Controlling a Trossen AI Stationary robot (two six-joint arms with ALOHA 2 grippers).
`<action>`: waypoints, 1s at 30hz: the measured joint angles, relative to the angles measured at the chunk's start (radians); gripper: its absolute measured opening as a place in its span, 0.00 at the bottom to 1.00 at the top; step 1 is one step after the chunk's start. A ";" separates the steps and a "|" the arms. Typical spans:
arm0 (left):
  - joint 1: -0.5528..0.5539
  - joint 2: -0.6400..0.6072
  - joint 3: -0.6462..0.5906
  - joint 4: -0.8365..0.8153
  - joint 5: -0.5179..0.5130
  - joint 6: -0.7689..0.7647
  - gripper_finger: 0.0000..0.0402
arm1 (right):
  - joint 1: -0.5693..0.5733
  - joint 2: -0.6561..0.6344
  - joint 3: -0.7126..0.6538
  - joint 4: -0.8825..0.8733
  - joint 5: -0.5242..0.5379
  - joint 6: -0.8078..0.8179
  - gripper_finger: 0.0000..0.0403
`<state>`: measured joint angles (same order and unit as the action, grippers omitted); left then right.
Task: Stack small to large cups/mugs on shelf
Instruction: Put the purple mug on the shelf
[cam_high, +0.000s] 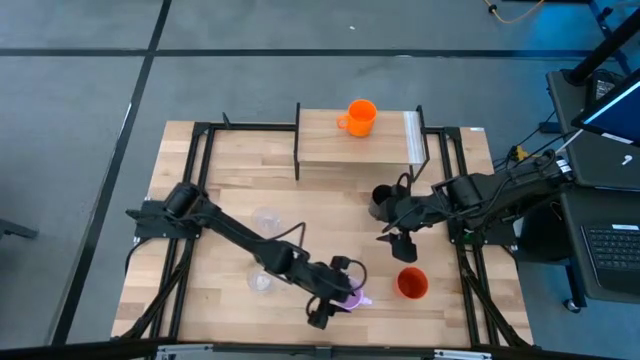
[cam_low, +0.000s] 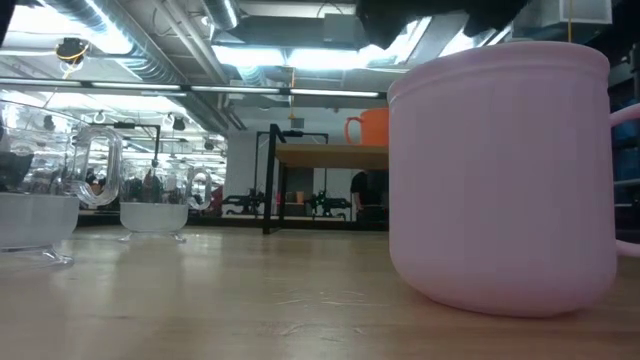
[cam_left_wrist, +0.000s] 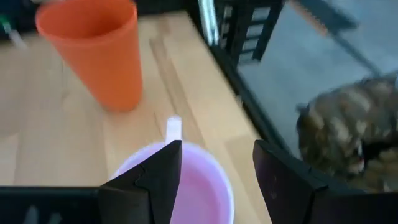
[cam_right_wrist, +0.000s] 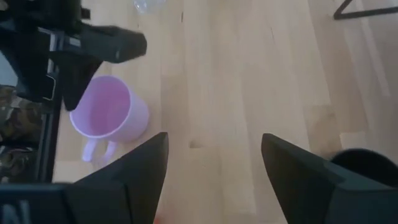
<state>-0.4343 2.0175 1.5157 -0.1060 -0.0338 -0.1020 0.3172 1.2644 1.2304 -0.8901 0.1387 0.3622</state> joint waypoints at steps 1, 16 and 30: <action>0.000 0.006 0.026 -0.049 -0.002 0.000 0.48 | 0.000 0.000 0.000 -0.008 0.000 0.003 0.64; -0.055 0.058 0.104 -0.271 -0.063 -0.075 0.48 | 0.000 0.000 0.000 -0.041 0.000 0.056 0.64; -0.028 0.079 0.105 -0.333 -0.082 -0.044 0.48 | 0.000 0.000 0.000 -0.043 0.000 0.055 0.64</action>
<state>-0.4622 2.0960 1.6207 -0.4393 -0.1157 -0.1461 0.3172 1.2644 1.2304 -0.9329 0.1387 0.4176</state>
